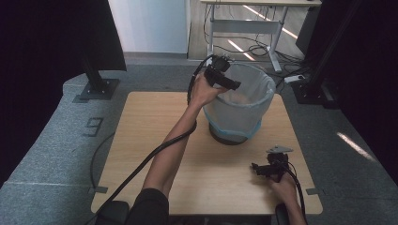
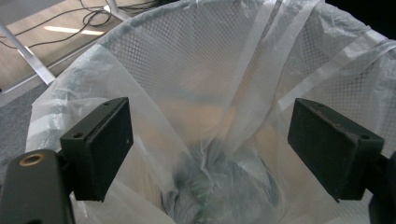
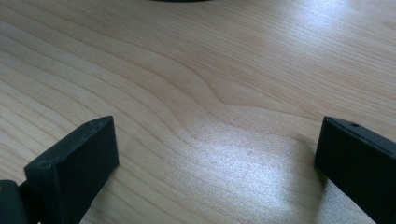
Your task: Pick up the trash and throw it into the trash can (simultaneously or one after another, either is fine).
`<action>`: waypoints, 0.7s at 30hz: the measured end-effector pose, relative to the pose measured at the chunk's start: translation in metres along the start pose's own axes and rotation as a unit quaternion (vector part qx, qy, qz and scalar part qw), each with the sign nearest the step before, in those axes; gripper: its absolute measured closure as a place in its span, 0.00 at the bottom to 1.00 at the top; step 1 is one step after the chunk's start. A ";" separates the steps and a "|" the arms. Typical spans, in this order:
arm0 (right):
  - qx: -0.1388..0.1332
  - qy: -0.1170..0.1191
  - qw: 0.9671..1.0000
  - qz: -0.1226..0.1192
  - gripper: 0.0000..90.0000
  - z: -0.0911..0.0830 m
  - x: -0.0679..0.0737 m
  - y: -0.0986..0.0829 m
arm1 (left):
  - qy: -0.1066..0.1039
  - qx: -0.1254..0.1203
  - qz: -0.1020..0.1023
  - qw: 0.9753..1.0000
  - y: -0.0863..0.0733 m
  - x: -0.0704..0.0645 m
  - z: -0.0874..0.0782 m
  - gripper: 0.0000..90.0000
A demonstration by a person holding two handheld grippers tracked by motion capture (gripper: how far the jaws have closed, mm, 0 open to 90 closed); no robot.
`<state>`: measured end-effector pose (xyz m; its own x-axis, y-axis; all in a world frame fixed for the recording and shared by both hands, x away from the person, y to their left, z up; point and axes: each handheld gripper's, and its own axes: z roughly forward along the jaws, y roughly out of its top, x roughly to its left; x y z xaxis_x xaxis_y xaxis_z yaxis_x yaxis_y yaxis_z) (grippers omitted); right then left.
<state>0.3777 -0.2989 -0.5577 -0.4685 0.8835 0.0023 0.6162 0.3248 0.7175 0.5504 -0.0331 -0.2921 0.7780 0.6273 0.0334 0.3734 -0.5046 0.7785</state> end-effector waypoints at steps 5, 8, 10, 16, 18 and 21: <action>0.000 0.001 1.000 0.000 0.00 0.000 0.000 0.000 | -0.003 0.001 0.009 1.000 0.000 -0.001 -0.005 0.10; 0.000 0.001 1.000 0.000 0.00 0.000 0.000 0.000 | -0.008 0.000 0.014 1.000 0.001 -0.002 -0.011 0.07; 0.000 0.001 1.000 0.000 0.00 0.000 0.000 0.000 | -0.009 -0.002 0.017 1.000 0.001 -0.003 -0.014 0.06; 0.000 0.001 1.000 -0.001 0.00 0.000 0.000 0.000 | -0.012 -0.007 0.031 0.999 0.001 -0.007 -0.026 0.01; 0.000 0.001 1.000 -0.001 0.00 0.000 0.000 0.000 | -0.014 -0.010 0.032 0.999 0.000 -0.007 -0.029 0.01; 0.000 0.001 1.000 -0.001 0.00 0.000 0.000 0.000 | -0.015 -0.012 0.036 0.999 -0.001 -0.008 -0.035 0.01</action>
<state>0.3776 -0.2987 -0.5577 -0.4714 0.8819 0.0025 0.6148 0.3266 0.7178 0.5260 -0.0170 -0.2714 0.8180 0.5708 0.0713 0.3031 -0.5331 0.7899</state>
